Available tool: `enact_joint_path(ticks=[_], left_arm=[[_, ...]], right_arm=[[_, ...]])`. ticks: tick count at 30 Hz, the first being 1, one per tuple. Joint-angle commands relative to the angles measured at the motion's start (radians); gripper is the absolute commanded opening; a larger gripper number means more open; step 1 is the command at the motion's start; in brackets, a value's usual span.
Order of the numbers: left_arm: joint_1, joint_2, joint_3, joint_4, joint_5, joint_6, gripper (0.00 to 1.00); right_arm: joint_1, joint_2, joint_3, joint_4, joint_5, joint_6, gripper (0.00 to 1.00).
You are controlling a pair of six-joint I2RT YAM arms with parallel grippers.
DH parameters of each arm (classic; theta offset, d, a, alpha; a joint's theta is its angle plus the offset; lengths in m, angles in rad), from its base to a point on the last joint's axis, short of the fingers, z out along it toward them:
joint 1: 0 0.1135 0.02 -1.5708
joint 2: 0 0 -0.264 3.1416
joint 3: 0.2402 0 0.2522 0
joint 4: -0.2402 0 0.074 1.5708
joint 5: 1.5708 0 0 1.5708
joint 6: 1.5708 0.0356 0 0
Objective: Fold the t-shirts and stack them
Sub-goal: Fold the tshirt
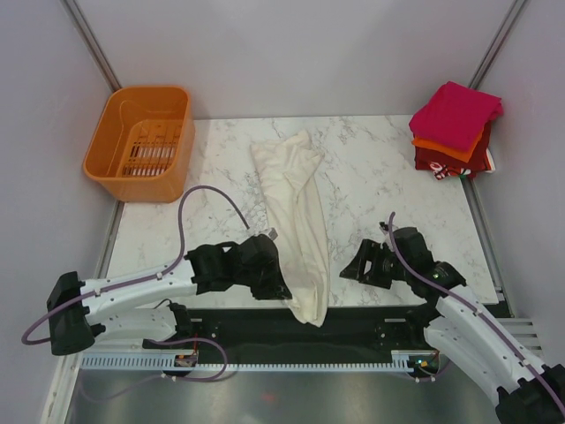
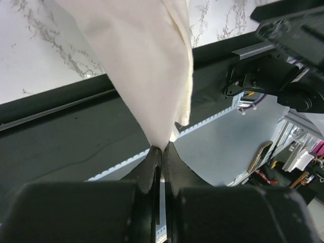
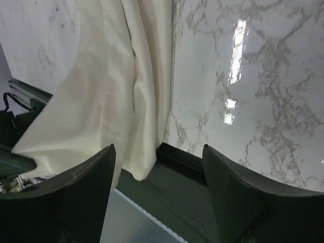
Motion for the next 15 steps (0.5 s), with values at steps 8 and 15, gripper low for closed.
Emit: enact_joint_path(ticks=[8,15], left_arm=[[-0.006,-0.016,-0.157,-0.078,0.002,-0.144,0.02],[-0.006,0.033,-0.193,-0.077,-0.027,-0.145,0.02]], right_arm=[[0.46,-0.073,-0.201,0.248,0.141,0.395,0.74],[0.797,0.156,-0.24,0.471,0.404,0.582,0.62]])
